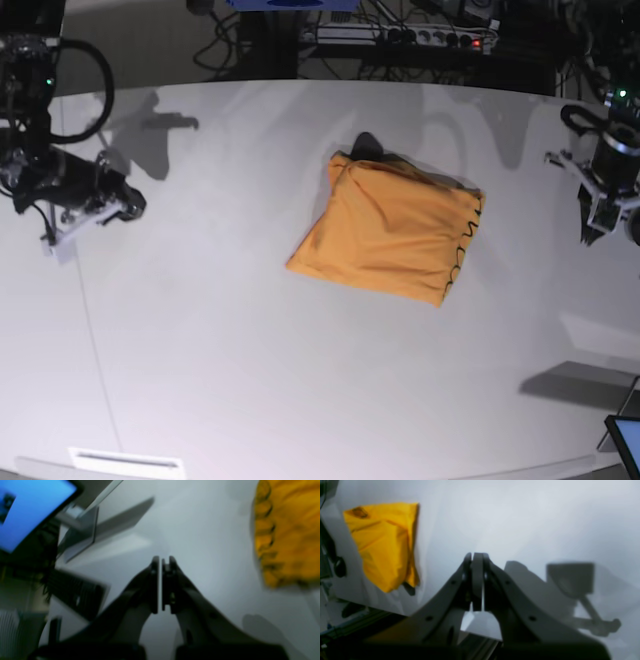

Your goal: Fold the T-shirt properly

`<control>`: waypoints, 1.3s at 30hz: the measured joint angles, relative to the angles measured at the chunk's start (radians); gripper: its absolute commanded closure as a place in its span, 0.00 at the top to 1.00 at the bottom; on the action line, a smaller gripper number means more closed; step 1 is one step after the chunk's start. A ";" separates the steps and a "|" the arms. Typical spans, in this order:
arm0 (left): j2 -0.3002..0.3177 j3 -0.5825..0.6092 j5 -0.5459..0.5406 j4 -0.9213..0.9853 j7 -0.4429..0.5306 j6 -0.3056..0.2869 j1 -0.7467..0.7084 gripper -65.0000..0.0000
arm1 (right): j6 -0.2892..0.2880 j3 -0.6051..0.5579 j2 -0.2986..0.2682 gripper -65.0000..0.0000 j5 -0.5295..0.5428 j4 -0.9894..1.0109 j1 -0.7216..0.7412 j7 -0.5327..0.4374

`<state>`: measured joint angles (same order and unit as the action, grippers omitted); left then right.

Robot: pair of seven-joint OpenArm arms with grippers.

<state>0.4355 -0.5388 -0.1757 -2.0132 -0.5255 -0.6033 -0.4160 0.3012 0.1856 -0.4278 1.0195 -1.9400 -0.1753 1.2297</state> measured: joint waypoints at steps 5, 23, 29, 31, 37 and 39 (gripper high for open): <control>-0.003 -0.079 -0.007 0.000 0.072 0.000 -0.097 0.00 | 0.000 0.077 0.003 0.00 0.000 -0.009 -0.073 -0.003; -0.201 -0.161 -0.004 0.002 0.093 0.000 -0.457 0.00 | 0.000 0.378 0.077 0.00 0.005 -0.011 -0.430 -0.002; -0.254 -0.161 -0.004 0.003 0.088 0.000 -0.565 0.00 | 0.000 0.438 0.077 0.00 0.004 -0.008 -0.552 0.000; -0.269 -0.161 -0.005 0.005 0.089 -0.001 -0.600 0.00 | 0.000 0.442 0.075 0.00 0.006 -0.008 -0.580 -0.013; -0.293 -0.161 -0.002 0.027 0.085 0.000 -0.659 0.00 | -0.005 0.357 0.118 0.00 0.013 0.053 -0.618 -0.009; -0.299 -0.159 -0.009 0.056 0.092 0.000 -0.666 0.00 | -0.005 0.317 0.121 0.00 0.008 0.105 -0.617 -0.010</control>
<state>0.1368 -0.6983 -0.1844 -1.9568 -0.4332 -0.6033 -1.0817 0.2958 0.5026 -0.3069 1.0271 -1.8351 -0.7925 1.2194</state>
